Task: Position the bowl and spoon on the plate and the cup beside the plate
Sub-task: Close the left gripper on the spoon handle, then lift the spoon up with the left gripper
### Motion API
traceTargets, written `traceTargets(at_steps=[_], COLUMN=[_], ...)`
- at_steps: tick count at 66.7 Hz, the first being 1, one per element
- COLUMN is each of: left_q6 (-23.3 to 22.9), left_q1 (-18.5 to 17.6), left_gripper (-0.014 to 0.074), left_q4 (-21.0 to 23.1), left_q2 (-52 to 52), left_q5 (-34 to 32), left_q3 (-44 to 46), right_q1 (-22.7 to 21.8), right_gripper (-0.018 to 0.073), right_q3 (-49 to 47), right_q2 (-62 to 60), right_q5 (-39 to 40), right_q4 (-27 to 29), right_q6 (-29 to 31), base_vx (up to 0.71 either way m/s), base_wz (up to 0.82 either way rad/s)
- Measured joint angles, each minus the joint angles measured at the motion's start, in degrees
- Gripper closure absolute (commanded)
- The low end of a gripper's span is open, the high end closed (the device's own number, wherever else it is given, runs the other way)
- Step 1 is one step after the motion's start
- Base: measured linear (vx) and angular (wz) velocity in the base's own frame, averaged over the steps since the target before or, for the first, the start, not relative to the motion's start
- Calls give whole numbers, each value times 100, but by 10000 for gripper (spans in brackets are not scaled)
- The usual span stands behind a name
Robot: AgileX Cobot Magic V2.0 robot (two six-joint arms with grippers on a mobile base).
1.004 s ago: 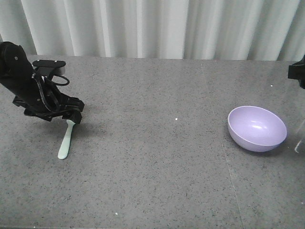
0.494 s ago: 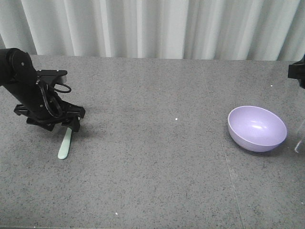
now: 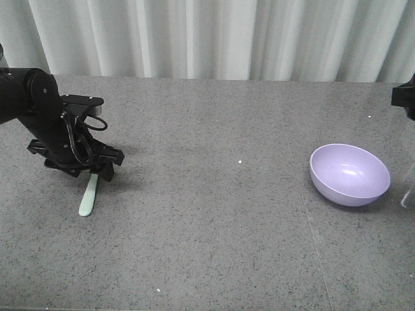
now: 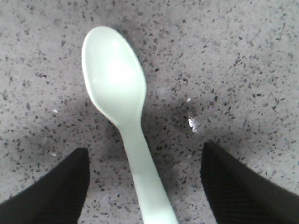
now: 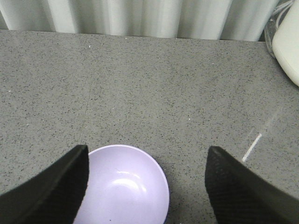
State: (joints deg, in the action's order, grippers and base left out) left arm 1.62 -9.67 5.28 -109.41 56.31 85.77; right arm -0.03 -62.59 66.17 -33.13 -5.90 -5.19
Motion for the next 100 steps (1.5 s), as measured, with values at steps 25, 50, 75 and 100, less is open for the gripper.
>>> traceTargets(at_steps=[25, 50, 75, 100], left_q6=[-343, -345, -263, 233], left_q1=[0, 0, 5, 5], left_gripper=[118, 132, 511, 604], left_q4=[-170, -236, -90, 190], left_q2=[-119, -322, -322, -101], left_q5=[84, 202, 250, 72], left_q3=[24, 152, 152, 48], right_q1=[0, 0, 0, 0], right_gripper=[42, 42, 42, 42], right_q3=[0, 0, 0, 0], right_q2=[0, 0, 0, 0], right_q5=[0, -16, -16, -21], right_q4=[177, 178, 183, 183], right_q6=[0, 0, 0, -13], base_vx=[0, 0, 0, 0], base_wz=[0, 0, 0, 0])
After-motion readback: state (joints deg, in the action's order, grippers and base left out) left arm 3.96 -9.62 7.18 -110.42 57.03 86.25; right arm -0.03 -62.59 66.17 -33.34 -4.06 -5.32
